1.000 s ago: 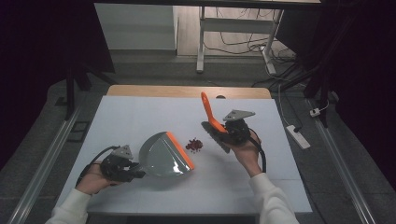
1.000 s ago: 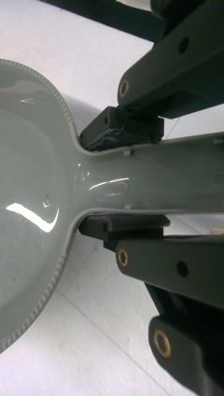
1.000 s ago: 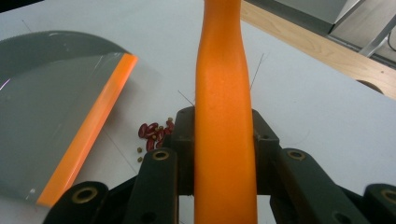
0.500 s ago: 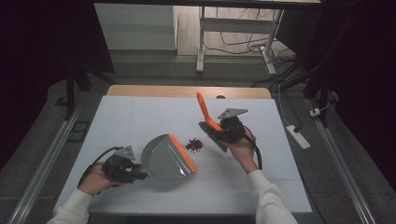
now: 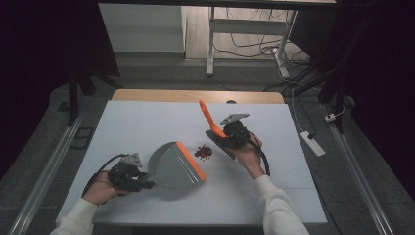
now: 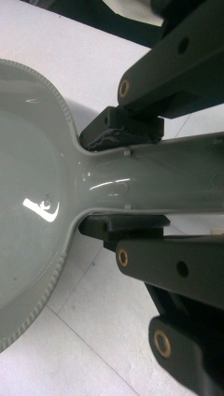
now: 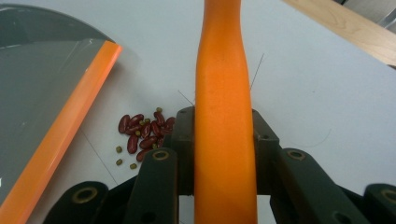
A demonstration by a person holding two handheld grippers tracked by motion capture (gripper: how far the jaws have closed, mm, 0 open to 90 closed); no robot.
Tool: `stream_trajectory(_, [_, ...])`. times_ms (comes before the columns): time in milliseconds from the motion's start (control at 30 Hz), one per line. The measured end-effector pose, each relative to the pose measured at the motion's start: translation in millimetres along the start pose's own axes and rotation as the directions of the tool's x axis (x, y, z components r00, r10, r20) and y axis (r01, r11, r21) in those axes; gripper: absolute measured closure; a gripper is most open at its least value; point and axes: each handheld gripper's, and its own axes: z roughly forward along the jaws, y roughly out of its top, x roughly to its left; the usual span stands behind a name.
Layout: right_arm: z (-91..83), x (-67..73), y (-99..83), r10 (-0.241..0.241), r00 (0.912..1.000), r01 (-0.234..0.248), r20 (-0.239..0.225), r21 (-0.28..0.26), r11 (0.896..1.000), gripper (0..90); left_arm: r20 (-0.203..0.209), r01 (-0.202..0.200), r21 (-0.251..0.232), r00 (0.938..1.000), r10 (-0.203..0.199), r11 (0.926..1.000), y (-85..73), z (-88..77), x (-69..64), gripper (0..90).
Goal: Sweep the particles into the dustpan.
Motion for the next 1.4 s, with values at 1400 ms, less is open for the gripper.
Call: stream_trajectory(1400, [37.9,17.5,4.1,-0.044,0.9990,0.045,-0.012,0.080,0.996,70.4,0.031,0.021,0.036,0.9993,-0.022,0.9991,6.1,15.4,4.4,62.4])
